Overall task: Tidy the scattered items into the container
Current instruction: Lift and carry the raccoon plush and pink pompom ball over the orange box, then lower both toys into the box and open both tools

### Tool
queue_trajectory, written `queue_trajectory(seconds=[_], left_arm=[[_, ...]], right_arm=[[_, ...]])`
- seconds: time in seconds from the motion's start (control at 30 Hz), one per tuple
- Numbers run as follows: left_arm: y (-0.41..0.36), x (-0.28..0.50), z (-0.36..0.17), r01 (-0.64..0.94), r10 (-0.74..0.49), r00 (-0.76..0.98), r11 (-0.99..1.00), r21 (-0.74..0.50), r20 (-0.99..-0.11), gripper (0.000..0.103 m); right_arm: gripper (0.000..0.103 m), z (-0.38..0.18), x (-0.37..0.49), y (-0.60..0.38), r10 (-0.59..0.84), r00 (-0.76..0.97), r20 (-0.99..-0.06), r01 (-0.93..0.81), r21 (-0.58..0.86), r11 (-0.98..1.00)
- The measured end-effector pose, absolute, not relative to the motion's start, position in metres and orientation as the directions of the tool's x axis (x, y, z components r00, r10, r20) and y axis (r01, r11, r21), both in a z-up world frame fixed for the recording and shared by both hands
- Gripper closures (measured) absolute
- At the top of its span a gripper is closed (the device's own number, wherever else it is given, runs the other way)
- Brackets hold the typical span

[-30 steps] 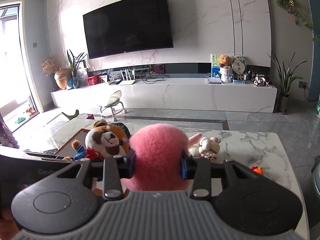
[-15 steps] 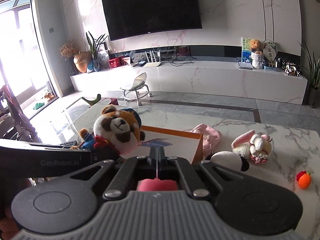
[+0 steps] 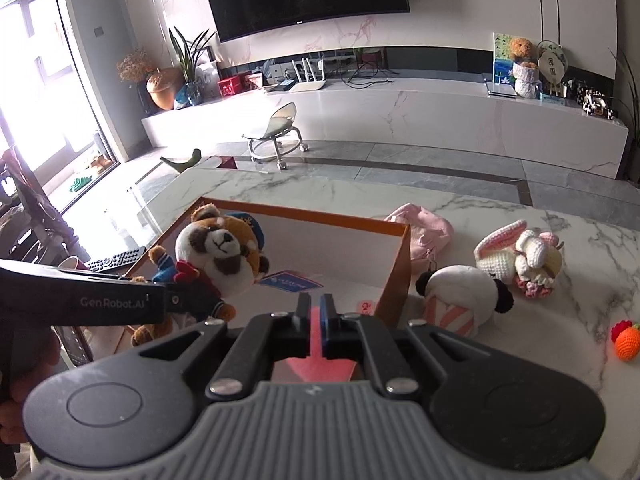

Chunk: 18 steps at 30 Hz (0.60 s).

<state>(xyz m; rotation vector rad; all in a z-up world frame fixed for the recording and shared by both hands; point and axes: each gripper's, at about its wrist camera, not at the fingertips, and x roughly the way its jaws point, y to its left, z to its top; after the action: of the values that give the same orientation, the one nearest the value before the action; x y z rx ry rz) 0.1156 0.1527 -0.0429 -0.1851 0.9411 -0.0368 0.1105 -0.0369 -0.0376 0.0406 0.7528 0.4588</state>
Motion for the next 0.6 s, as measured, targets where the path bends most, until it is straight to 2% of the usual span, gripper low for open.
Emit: queue_trajectory(seconds=[0.13,0.17,0.23,0.6], left_arm=[[0.156,0.130,-0.055,-0.056,-0.115,0.566,0.983,-0.178,-0.816,0.059],[0.157,0.134,-0.059,-0.059,-0.115,0.560,0.982,-0.177,-0.821,0.059],[0.158,0.142,-0.066,-0.064,-0.113,0.548,0.982,-0.176,-0.829,0.059],[0.153,0.190,-0.101,-0.043,-0.137,0.470,0.983,-0.178,-0.872,0.059]], right_arm=[[0.088,-0.045,0.118,-0.034,0.412,0.631,-0.657,-0.373,0.208,0.904],[0.082,-0.046,0.119,-0.034,0.412,0.631,-0.658,-0.375,0.207,0.904],[0.076,-0.048,0.121,-0.033,0.414,0.629,-0.658,-0.380,0.204,0.902],[0.068,-0.057,0.141,-0.029,0.405,0.637,-0.656,-0.395,0.174,0.902]])
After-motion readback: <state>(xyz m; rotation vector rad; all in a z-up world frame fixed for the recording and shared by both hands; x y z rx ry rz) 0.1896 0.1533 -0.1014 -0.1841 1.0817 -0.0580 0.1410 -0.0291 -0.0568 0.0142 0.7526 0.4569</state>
